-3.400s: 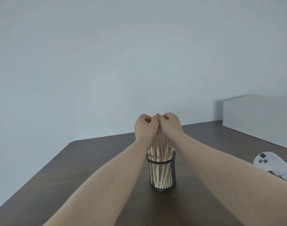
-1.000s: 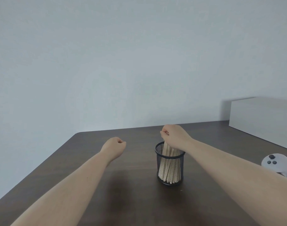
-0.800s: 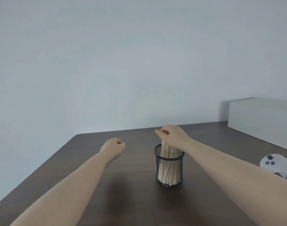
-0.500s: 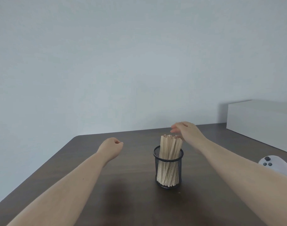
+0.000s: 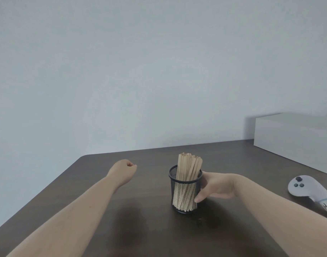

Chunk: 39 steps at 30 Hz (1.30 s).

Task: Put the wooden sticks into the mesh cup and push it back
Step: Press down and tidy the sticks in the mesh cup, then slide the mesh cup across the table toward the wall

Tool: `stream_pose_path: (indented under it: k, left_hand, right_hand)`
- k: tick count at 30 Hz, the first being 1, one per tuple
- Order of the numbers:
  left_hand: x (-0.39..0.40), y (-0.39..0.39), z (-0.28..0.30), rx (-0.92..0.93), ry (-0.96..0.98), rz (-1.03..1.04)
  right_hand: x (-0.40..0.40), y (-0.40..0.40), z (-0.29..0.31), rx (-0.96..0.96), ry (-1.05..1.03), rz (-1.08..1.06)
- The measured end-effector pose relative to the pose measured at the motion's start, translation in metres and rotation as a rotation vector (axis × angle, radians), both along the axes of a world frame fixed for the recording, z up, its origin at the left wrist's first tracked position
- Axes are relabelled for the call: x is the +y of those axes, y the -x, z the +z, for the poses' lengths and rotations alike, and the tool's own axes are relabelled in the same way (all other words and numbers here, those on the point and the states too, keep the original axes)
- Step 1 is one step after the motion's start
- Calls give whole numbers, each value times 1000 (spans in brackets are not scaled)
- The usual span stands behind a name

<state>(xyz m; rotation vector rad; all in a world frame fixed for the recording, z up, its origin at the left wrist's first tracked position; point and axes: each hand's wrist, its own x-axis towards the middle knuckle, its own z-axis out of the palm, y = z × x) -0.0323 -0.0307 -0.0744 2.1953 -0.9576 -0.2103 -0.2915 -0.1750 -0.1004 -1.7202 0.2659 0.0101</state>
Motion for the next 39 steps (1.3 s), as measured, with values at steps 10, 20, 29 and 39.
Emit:
stream_pose_path:
  k: [10, 20, 29, 39]
  left_hand:
    - [-4, -3, -10, 19, 19, 33]
    - [-13, 1, -8, 1, 17, -3]
    - [-17, -1, -24, -5, 39, 8]
    - [-24, -18, -25, -59, 64, 81]
  right_hand:
    - [31, -37, -18, -128, 220, -604]
    - [62, -41, -28, -161, 518, -1001]
    - [4, -40, -14, -83, 506, -641]
    - [1, -82, 3, -214, 300, -419]
